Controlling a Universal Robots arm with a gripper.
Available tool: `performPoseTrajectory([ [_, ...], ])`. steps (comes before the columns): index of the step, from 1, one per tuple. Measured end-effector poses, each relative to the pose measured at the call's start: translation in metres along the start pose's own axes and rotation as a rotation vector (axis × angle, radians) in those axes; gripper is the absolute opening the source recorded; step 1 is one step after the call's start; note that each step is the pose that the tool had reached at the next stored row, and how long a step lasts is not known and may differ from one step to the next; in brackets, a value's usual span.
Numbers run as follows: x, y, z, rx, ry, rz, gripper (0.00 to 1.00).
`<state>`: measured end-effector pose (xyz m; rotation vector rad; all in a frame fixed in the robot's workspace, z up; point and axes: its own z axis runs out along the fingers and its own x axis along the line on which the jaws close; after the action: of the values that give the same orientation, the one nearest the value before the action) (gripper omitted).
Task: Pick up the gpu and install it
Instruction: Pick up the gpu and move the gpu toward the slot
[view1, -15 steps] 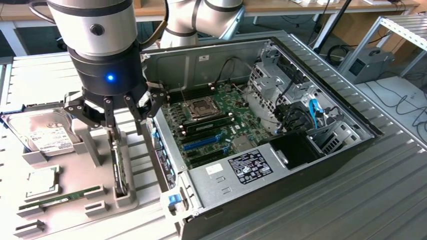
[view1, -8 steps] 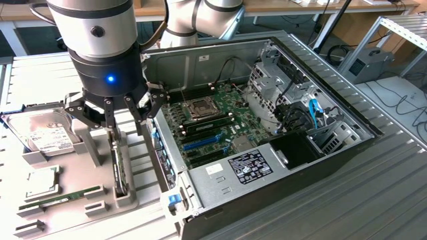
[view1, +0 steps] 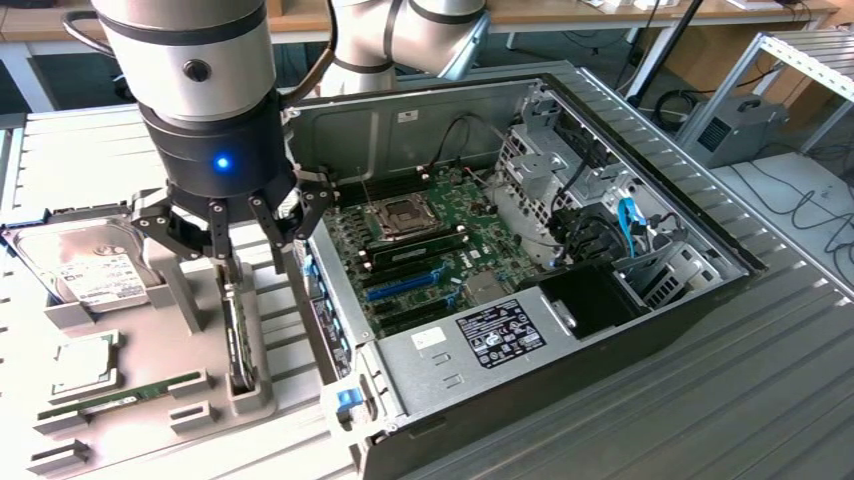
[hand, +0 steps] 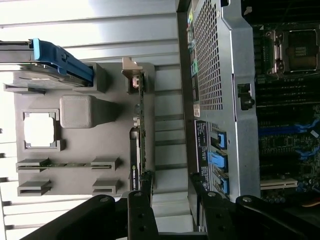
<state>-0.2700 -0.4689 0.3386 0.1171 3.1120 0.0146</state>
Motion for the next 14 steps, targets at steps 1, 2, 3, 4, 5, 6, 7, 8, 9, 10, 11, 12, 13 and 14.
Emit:
performPoseTrajectory([
  [1, 0.0, 0.0, 0.0004, -0.0001, -0.0001, 0.0, 0.42],
  [2, 0.001, -0.0001, 0.001, 0.0, 0.0, 0.0, 0.42],
  [3, 0.002, -0.0001, 0.0017, 0.0, -0.0001, 0.0, 0.42],
  [4, 0.003, -0.0002, 0.0021, 0.0, 0.0, 0.0, 0.42],
  [5, 0.004, -0.0003, 0.0025, -0.0001, -0.0001, 0.0, 0.42],
  [6, 0.005, -0.0004, 0.003, 0.0, -0.0001, 0.0, 0.42],
  [7, 0.006, -0.0005, 0.0034, 0.0, 0.0, 0.0, 0.42],
  [8, 0.007, -0.0005, 0.0038, -0.0001, -0.0001, 0.0, 0.42],
  [9, 0.008, -0.0006, 0.0041, -0.0001, -0.0001, 0.0, 0.42],
  [10, 0.008, -0.0006, 0.0045, -0.0001, -0.0001, 0.0, 0.42],
  [11, 0.009, -0.0007, 0.0048, -0.0001, -0.0001, 0.0, 0.42],
  [12, 0.01, -0.0008, 0.0052, -0.0001, -0.0001, 0.0, 0.42],
  [13, 0.01, -0.0008, 0.0055, 0.0, 0.0, 0.0, 0.42],
  [14, 0.011, -0.0009, 0.006, -0.0001, -0.0001, 0.0, 0.42],
])
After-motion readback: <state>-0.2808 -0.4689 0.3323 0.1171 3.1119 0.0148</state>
